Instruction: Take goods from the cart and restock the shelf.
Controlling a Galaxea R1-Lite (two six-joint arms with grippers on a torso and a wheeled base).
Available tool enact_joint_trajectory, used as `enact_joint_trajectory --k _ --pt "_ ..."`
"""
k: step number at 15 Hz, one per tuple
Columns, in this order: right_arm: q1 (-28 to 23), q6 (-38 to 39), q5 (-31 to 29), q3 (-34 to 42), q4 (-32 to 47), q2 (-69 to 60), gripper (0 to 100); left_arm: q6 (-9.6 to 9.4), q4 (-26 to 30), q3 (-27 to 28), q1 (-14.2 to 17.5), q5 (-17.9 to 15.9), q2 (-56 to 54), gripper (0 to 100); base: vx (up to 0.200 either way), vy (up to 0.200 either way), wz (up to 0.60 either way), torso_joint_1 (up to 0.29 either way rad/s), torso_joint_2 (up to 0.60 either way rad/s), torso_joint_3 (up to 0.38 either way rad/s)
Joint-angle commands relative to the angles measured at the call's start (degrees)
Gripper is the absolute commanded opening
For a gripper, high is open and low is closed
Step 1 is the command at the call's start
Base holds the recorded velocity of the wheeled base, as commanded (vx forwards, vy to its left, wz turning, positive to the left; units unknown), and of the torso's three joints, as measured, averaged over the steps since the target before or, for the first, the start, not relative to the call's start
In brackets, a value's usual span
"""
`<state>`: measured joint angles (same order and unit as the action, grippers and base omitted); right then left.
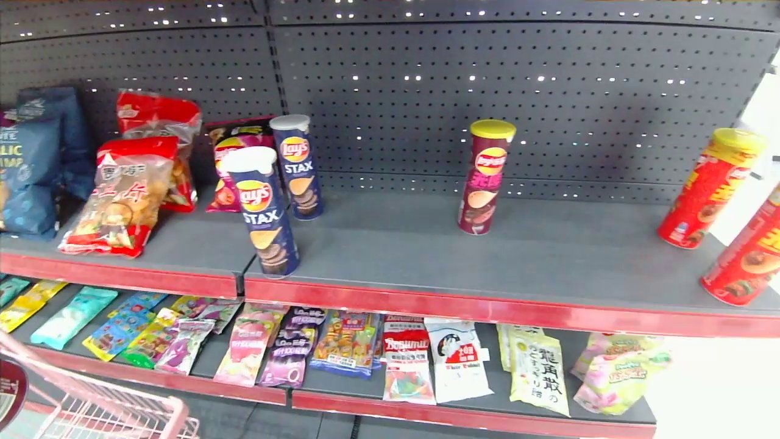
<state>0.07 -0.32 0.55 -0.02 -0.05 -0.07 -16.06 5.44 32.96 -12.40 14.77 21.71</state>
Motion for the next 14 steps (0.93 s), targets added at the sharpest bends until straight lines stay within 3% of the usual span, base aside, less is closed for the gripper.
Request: enact_joint_trajectory --k 1,5,9,14 --pt "0.01 -0.03 0.07 0.02 -0.04 0.07 100 -0.73 0.01 -0.09 0.01 -0.01 0.17 0 0.0 0.0 -0.6 -0.002 0.0 0.002" --pt "0.01 -0.12 0.07 0.02 -0.04 0.07 100 -0.82 0.1 -0.18 0.01 0.08 -0.44 0 0.0 0.0 0.0 0.0 0.0 0.0" --pt "0.01 -0.12 0.07 0.02 0.05 0.07 100 -1.44 0.1 -0.27 0.01 0.08 -0.62 0 0.2 0.0 0.0 -0.006 0.0 0.006" --pt "0.01 0.05 -0.02 0.02 -0.04 0.07 100 -2.67 0.19 -0.53 -0.08 -0.27 -1.23 0 0.0 0.0 0.0 0.0 0.0 0.0"
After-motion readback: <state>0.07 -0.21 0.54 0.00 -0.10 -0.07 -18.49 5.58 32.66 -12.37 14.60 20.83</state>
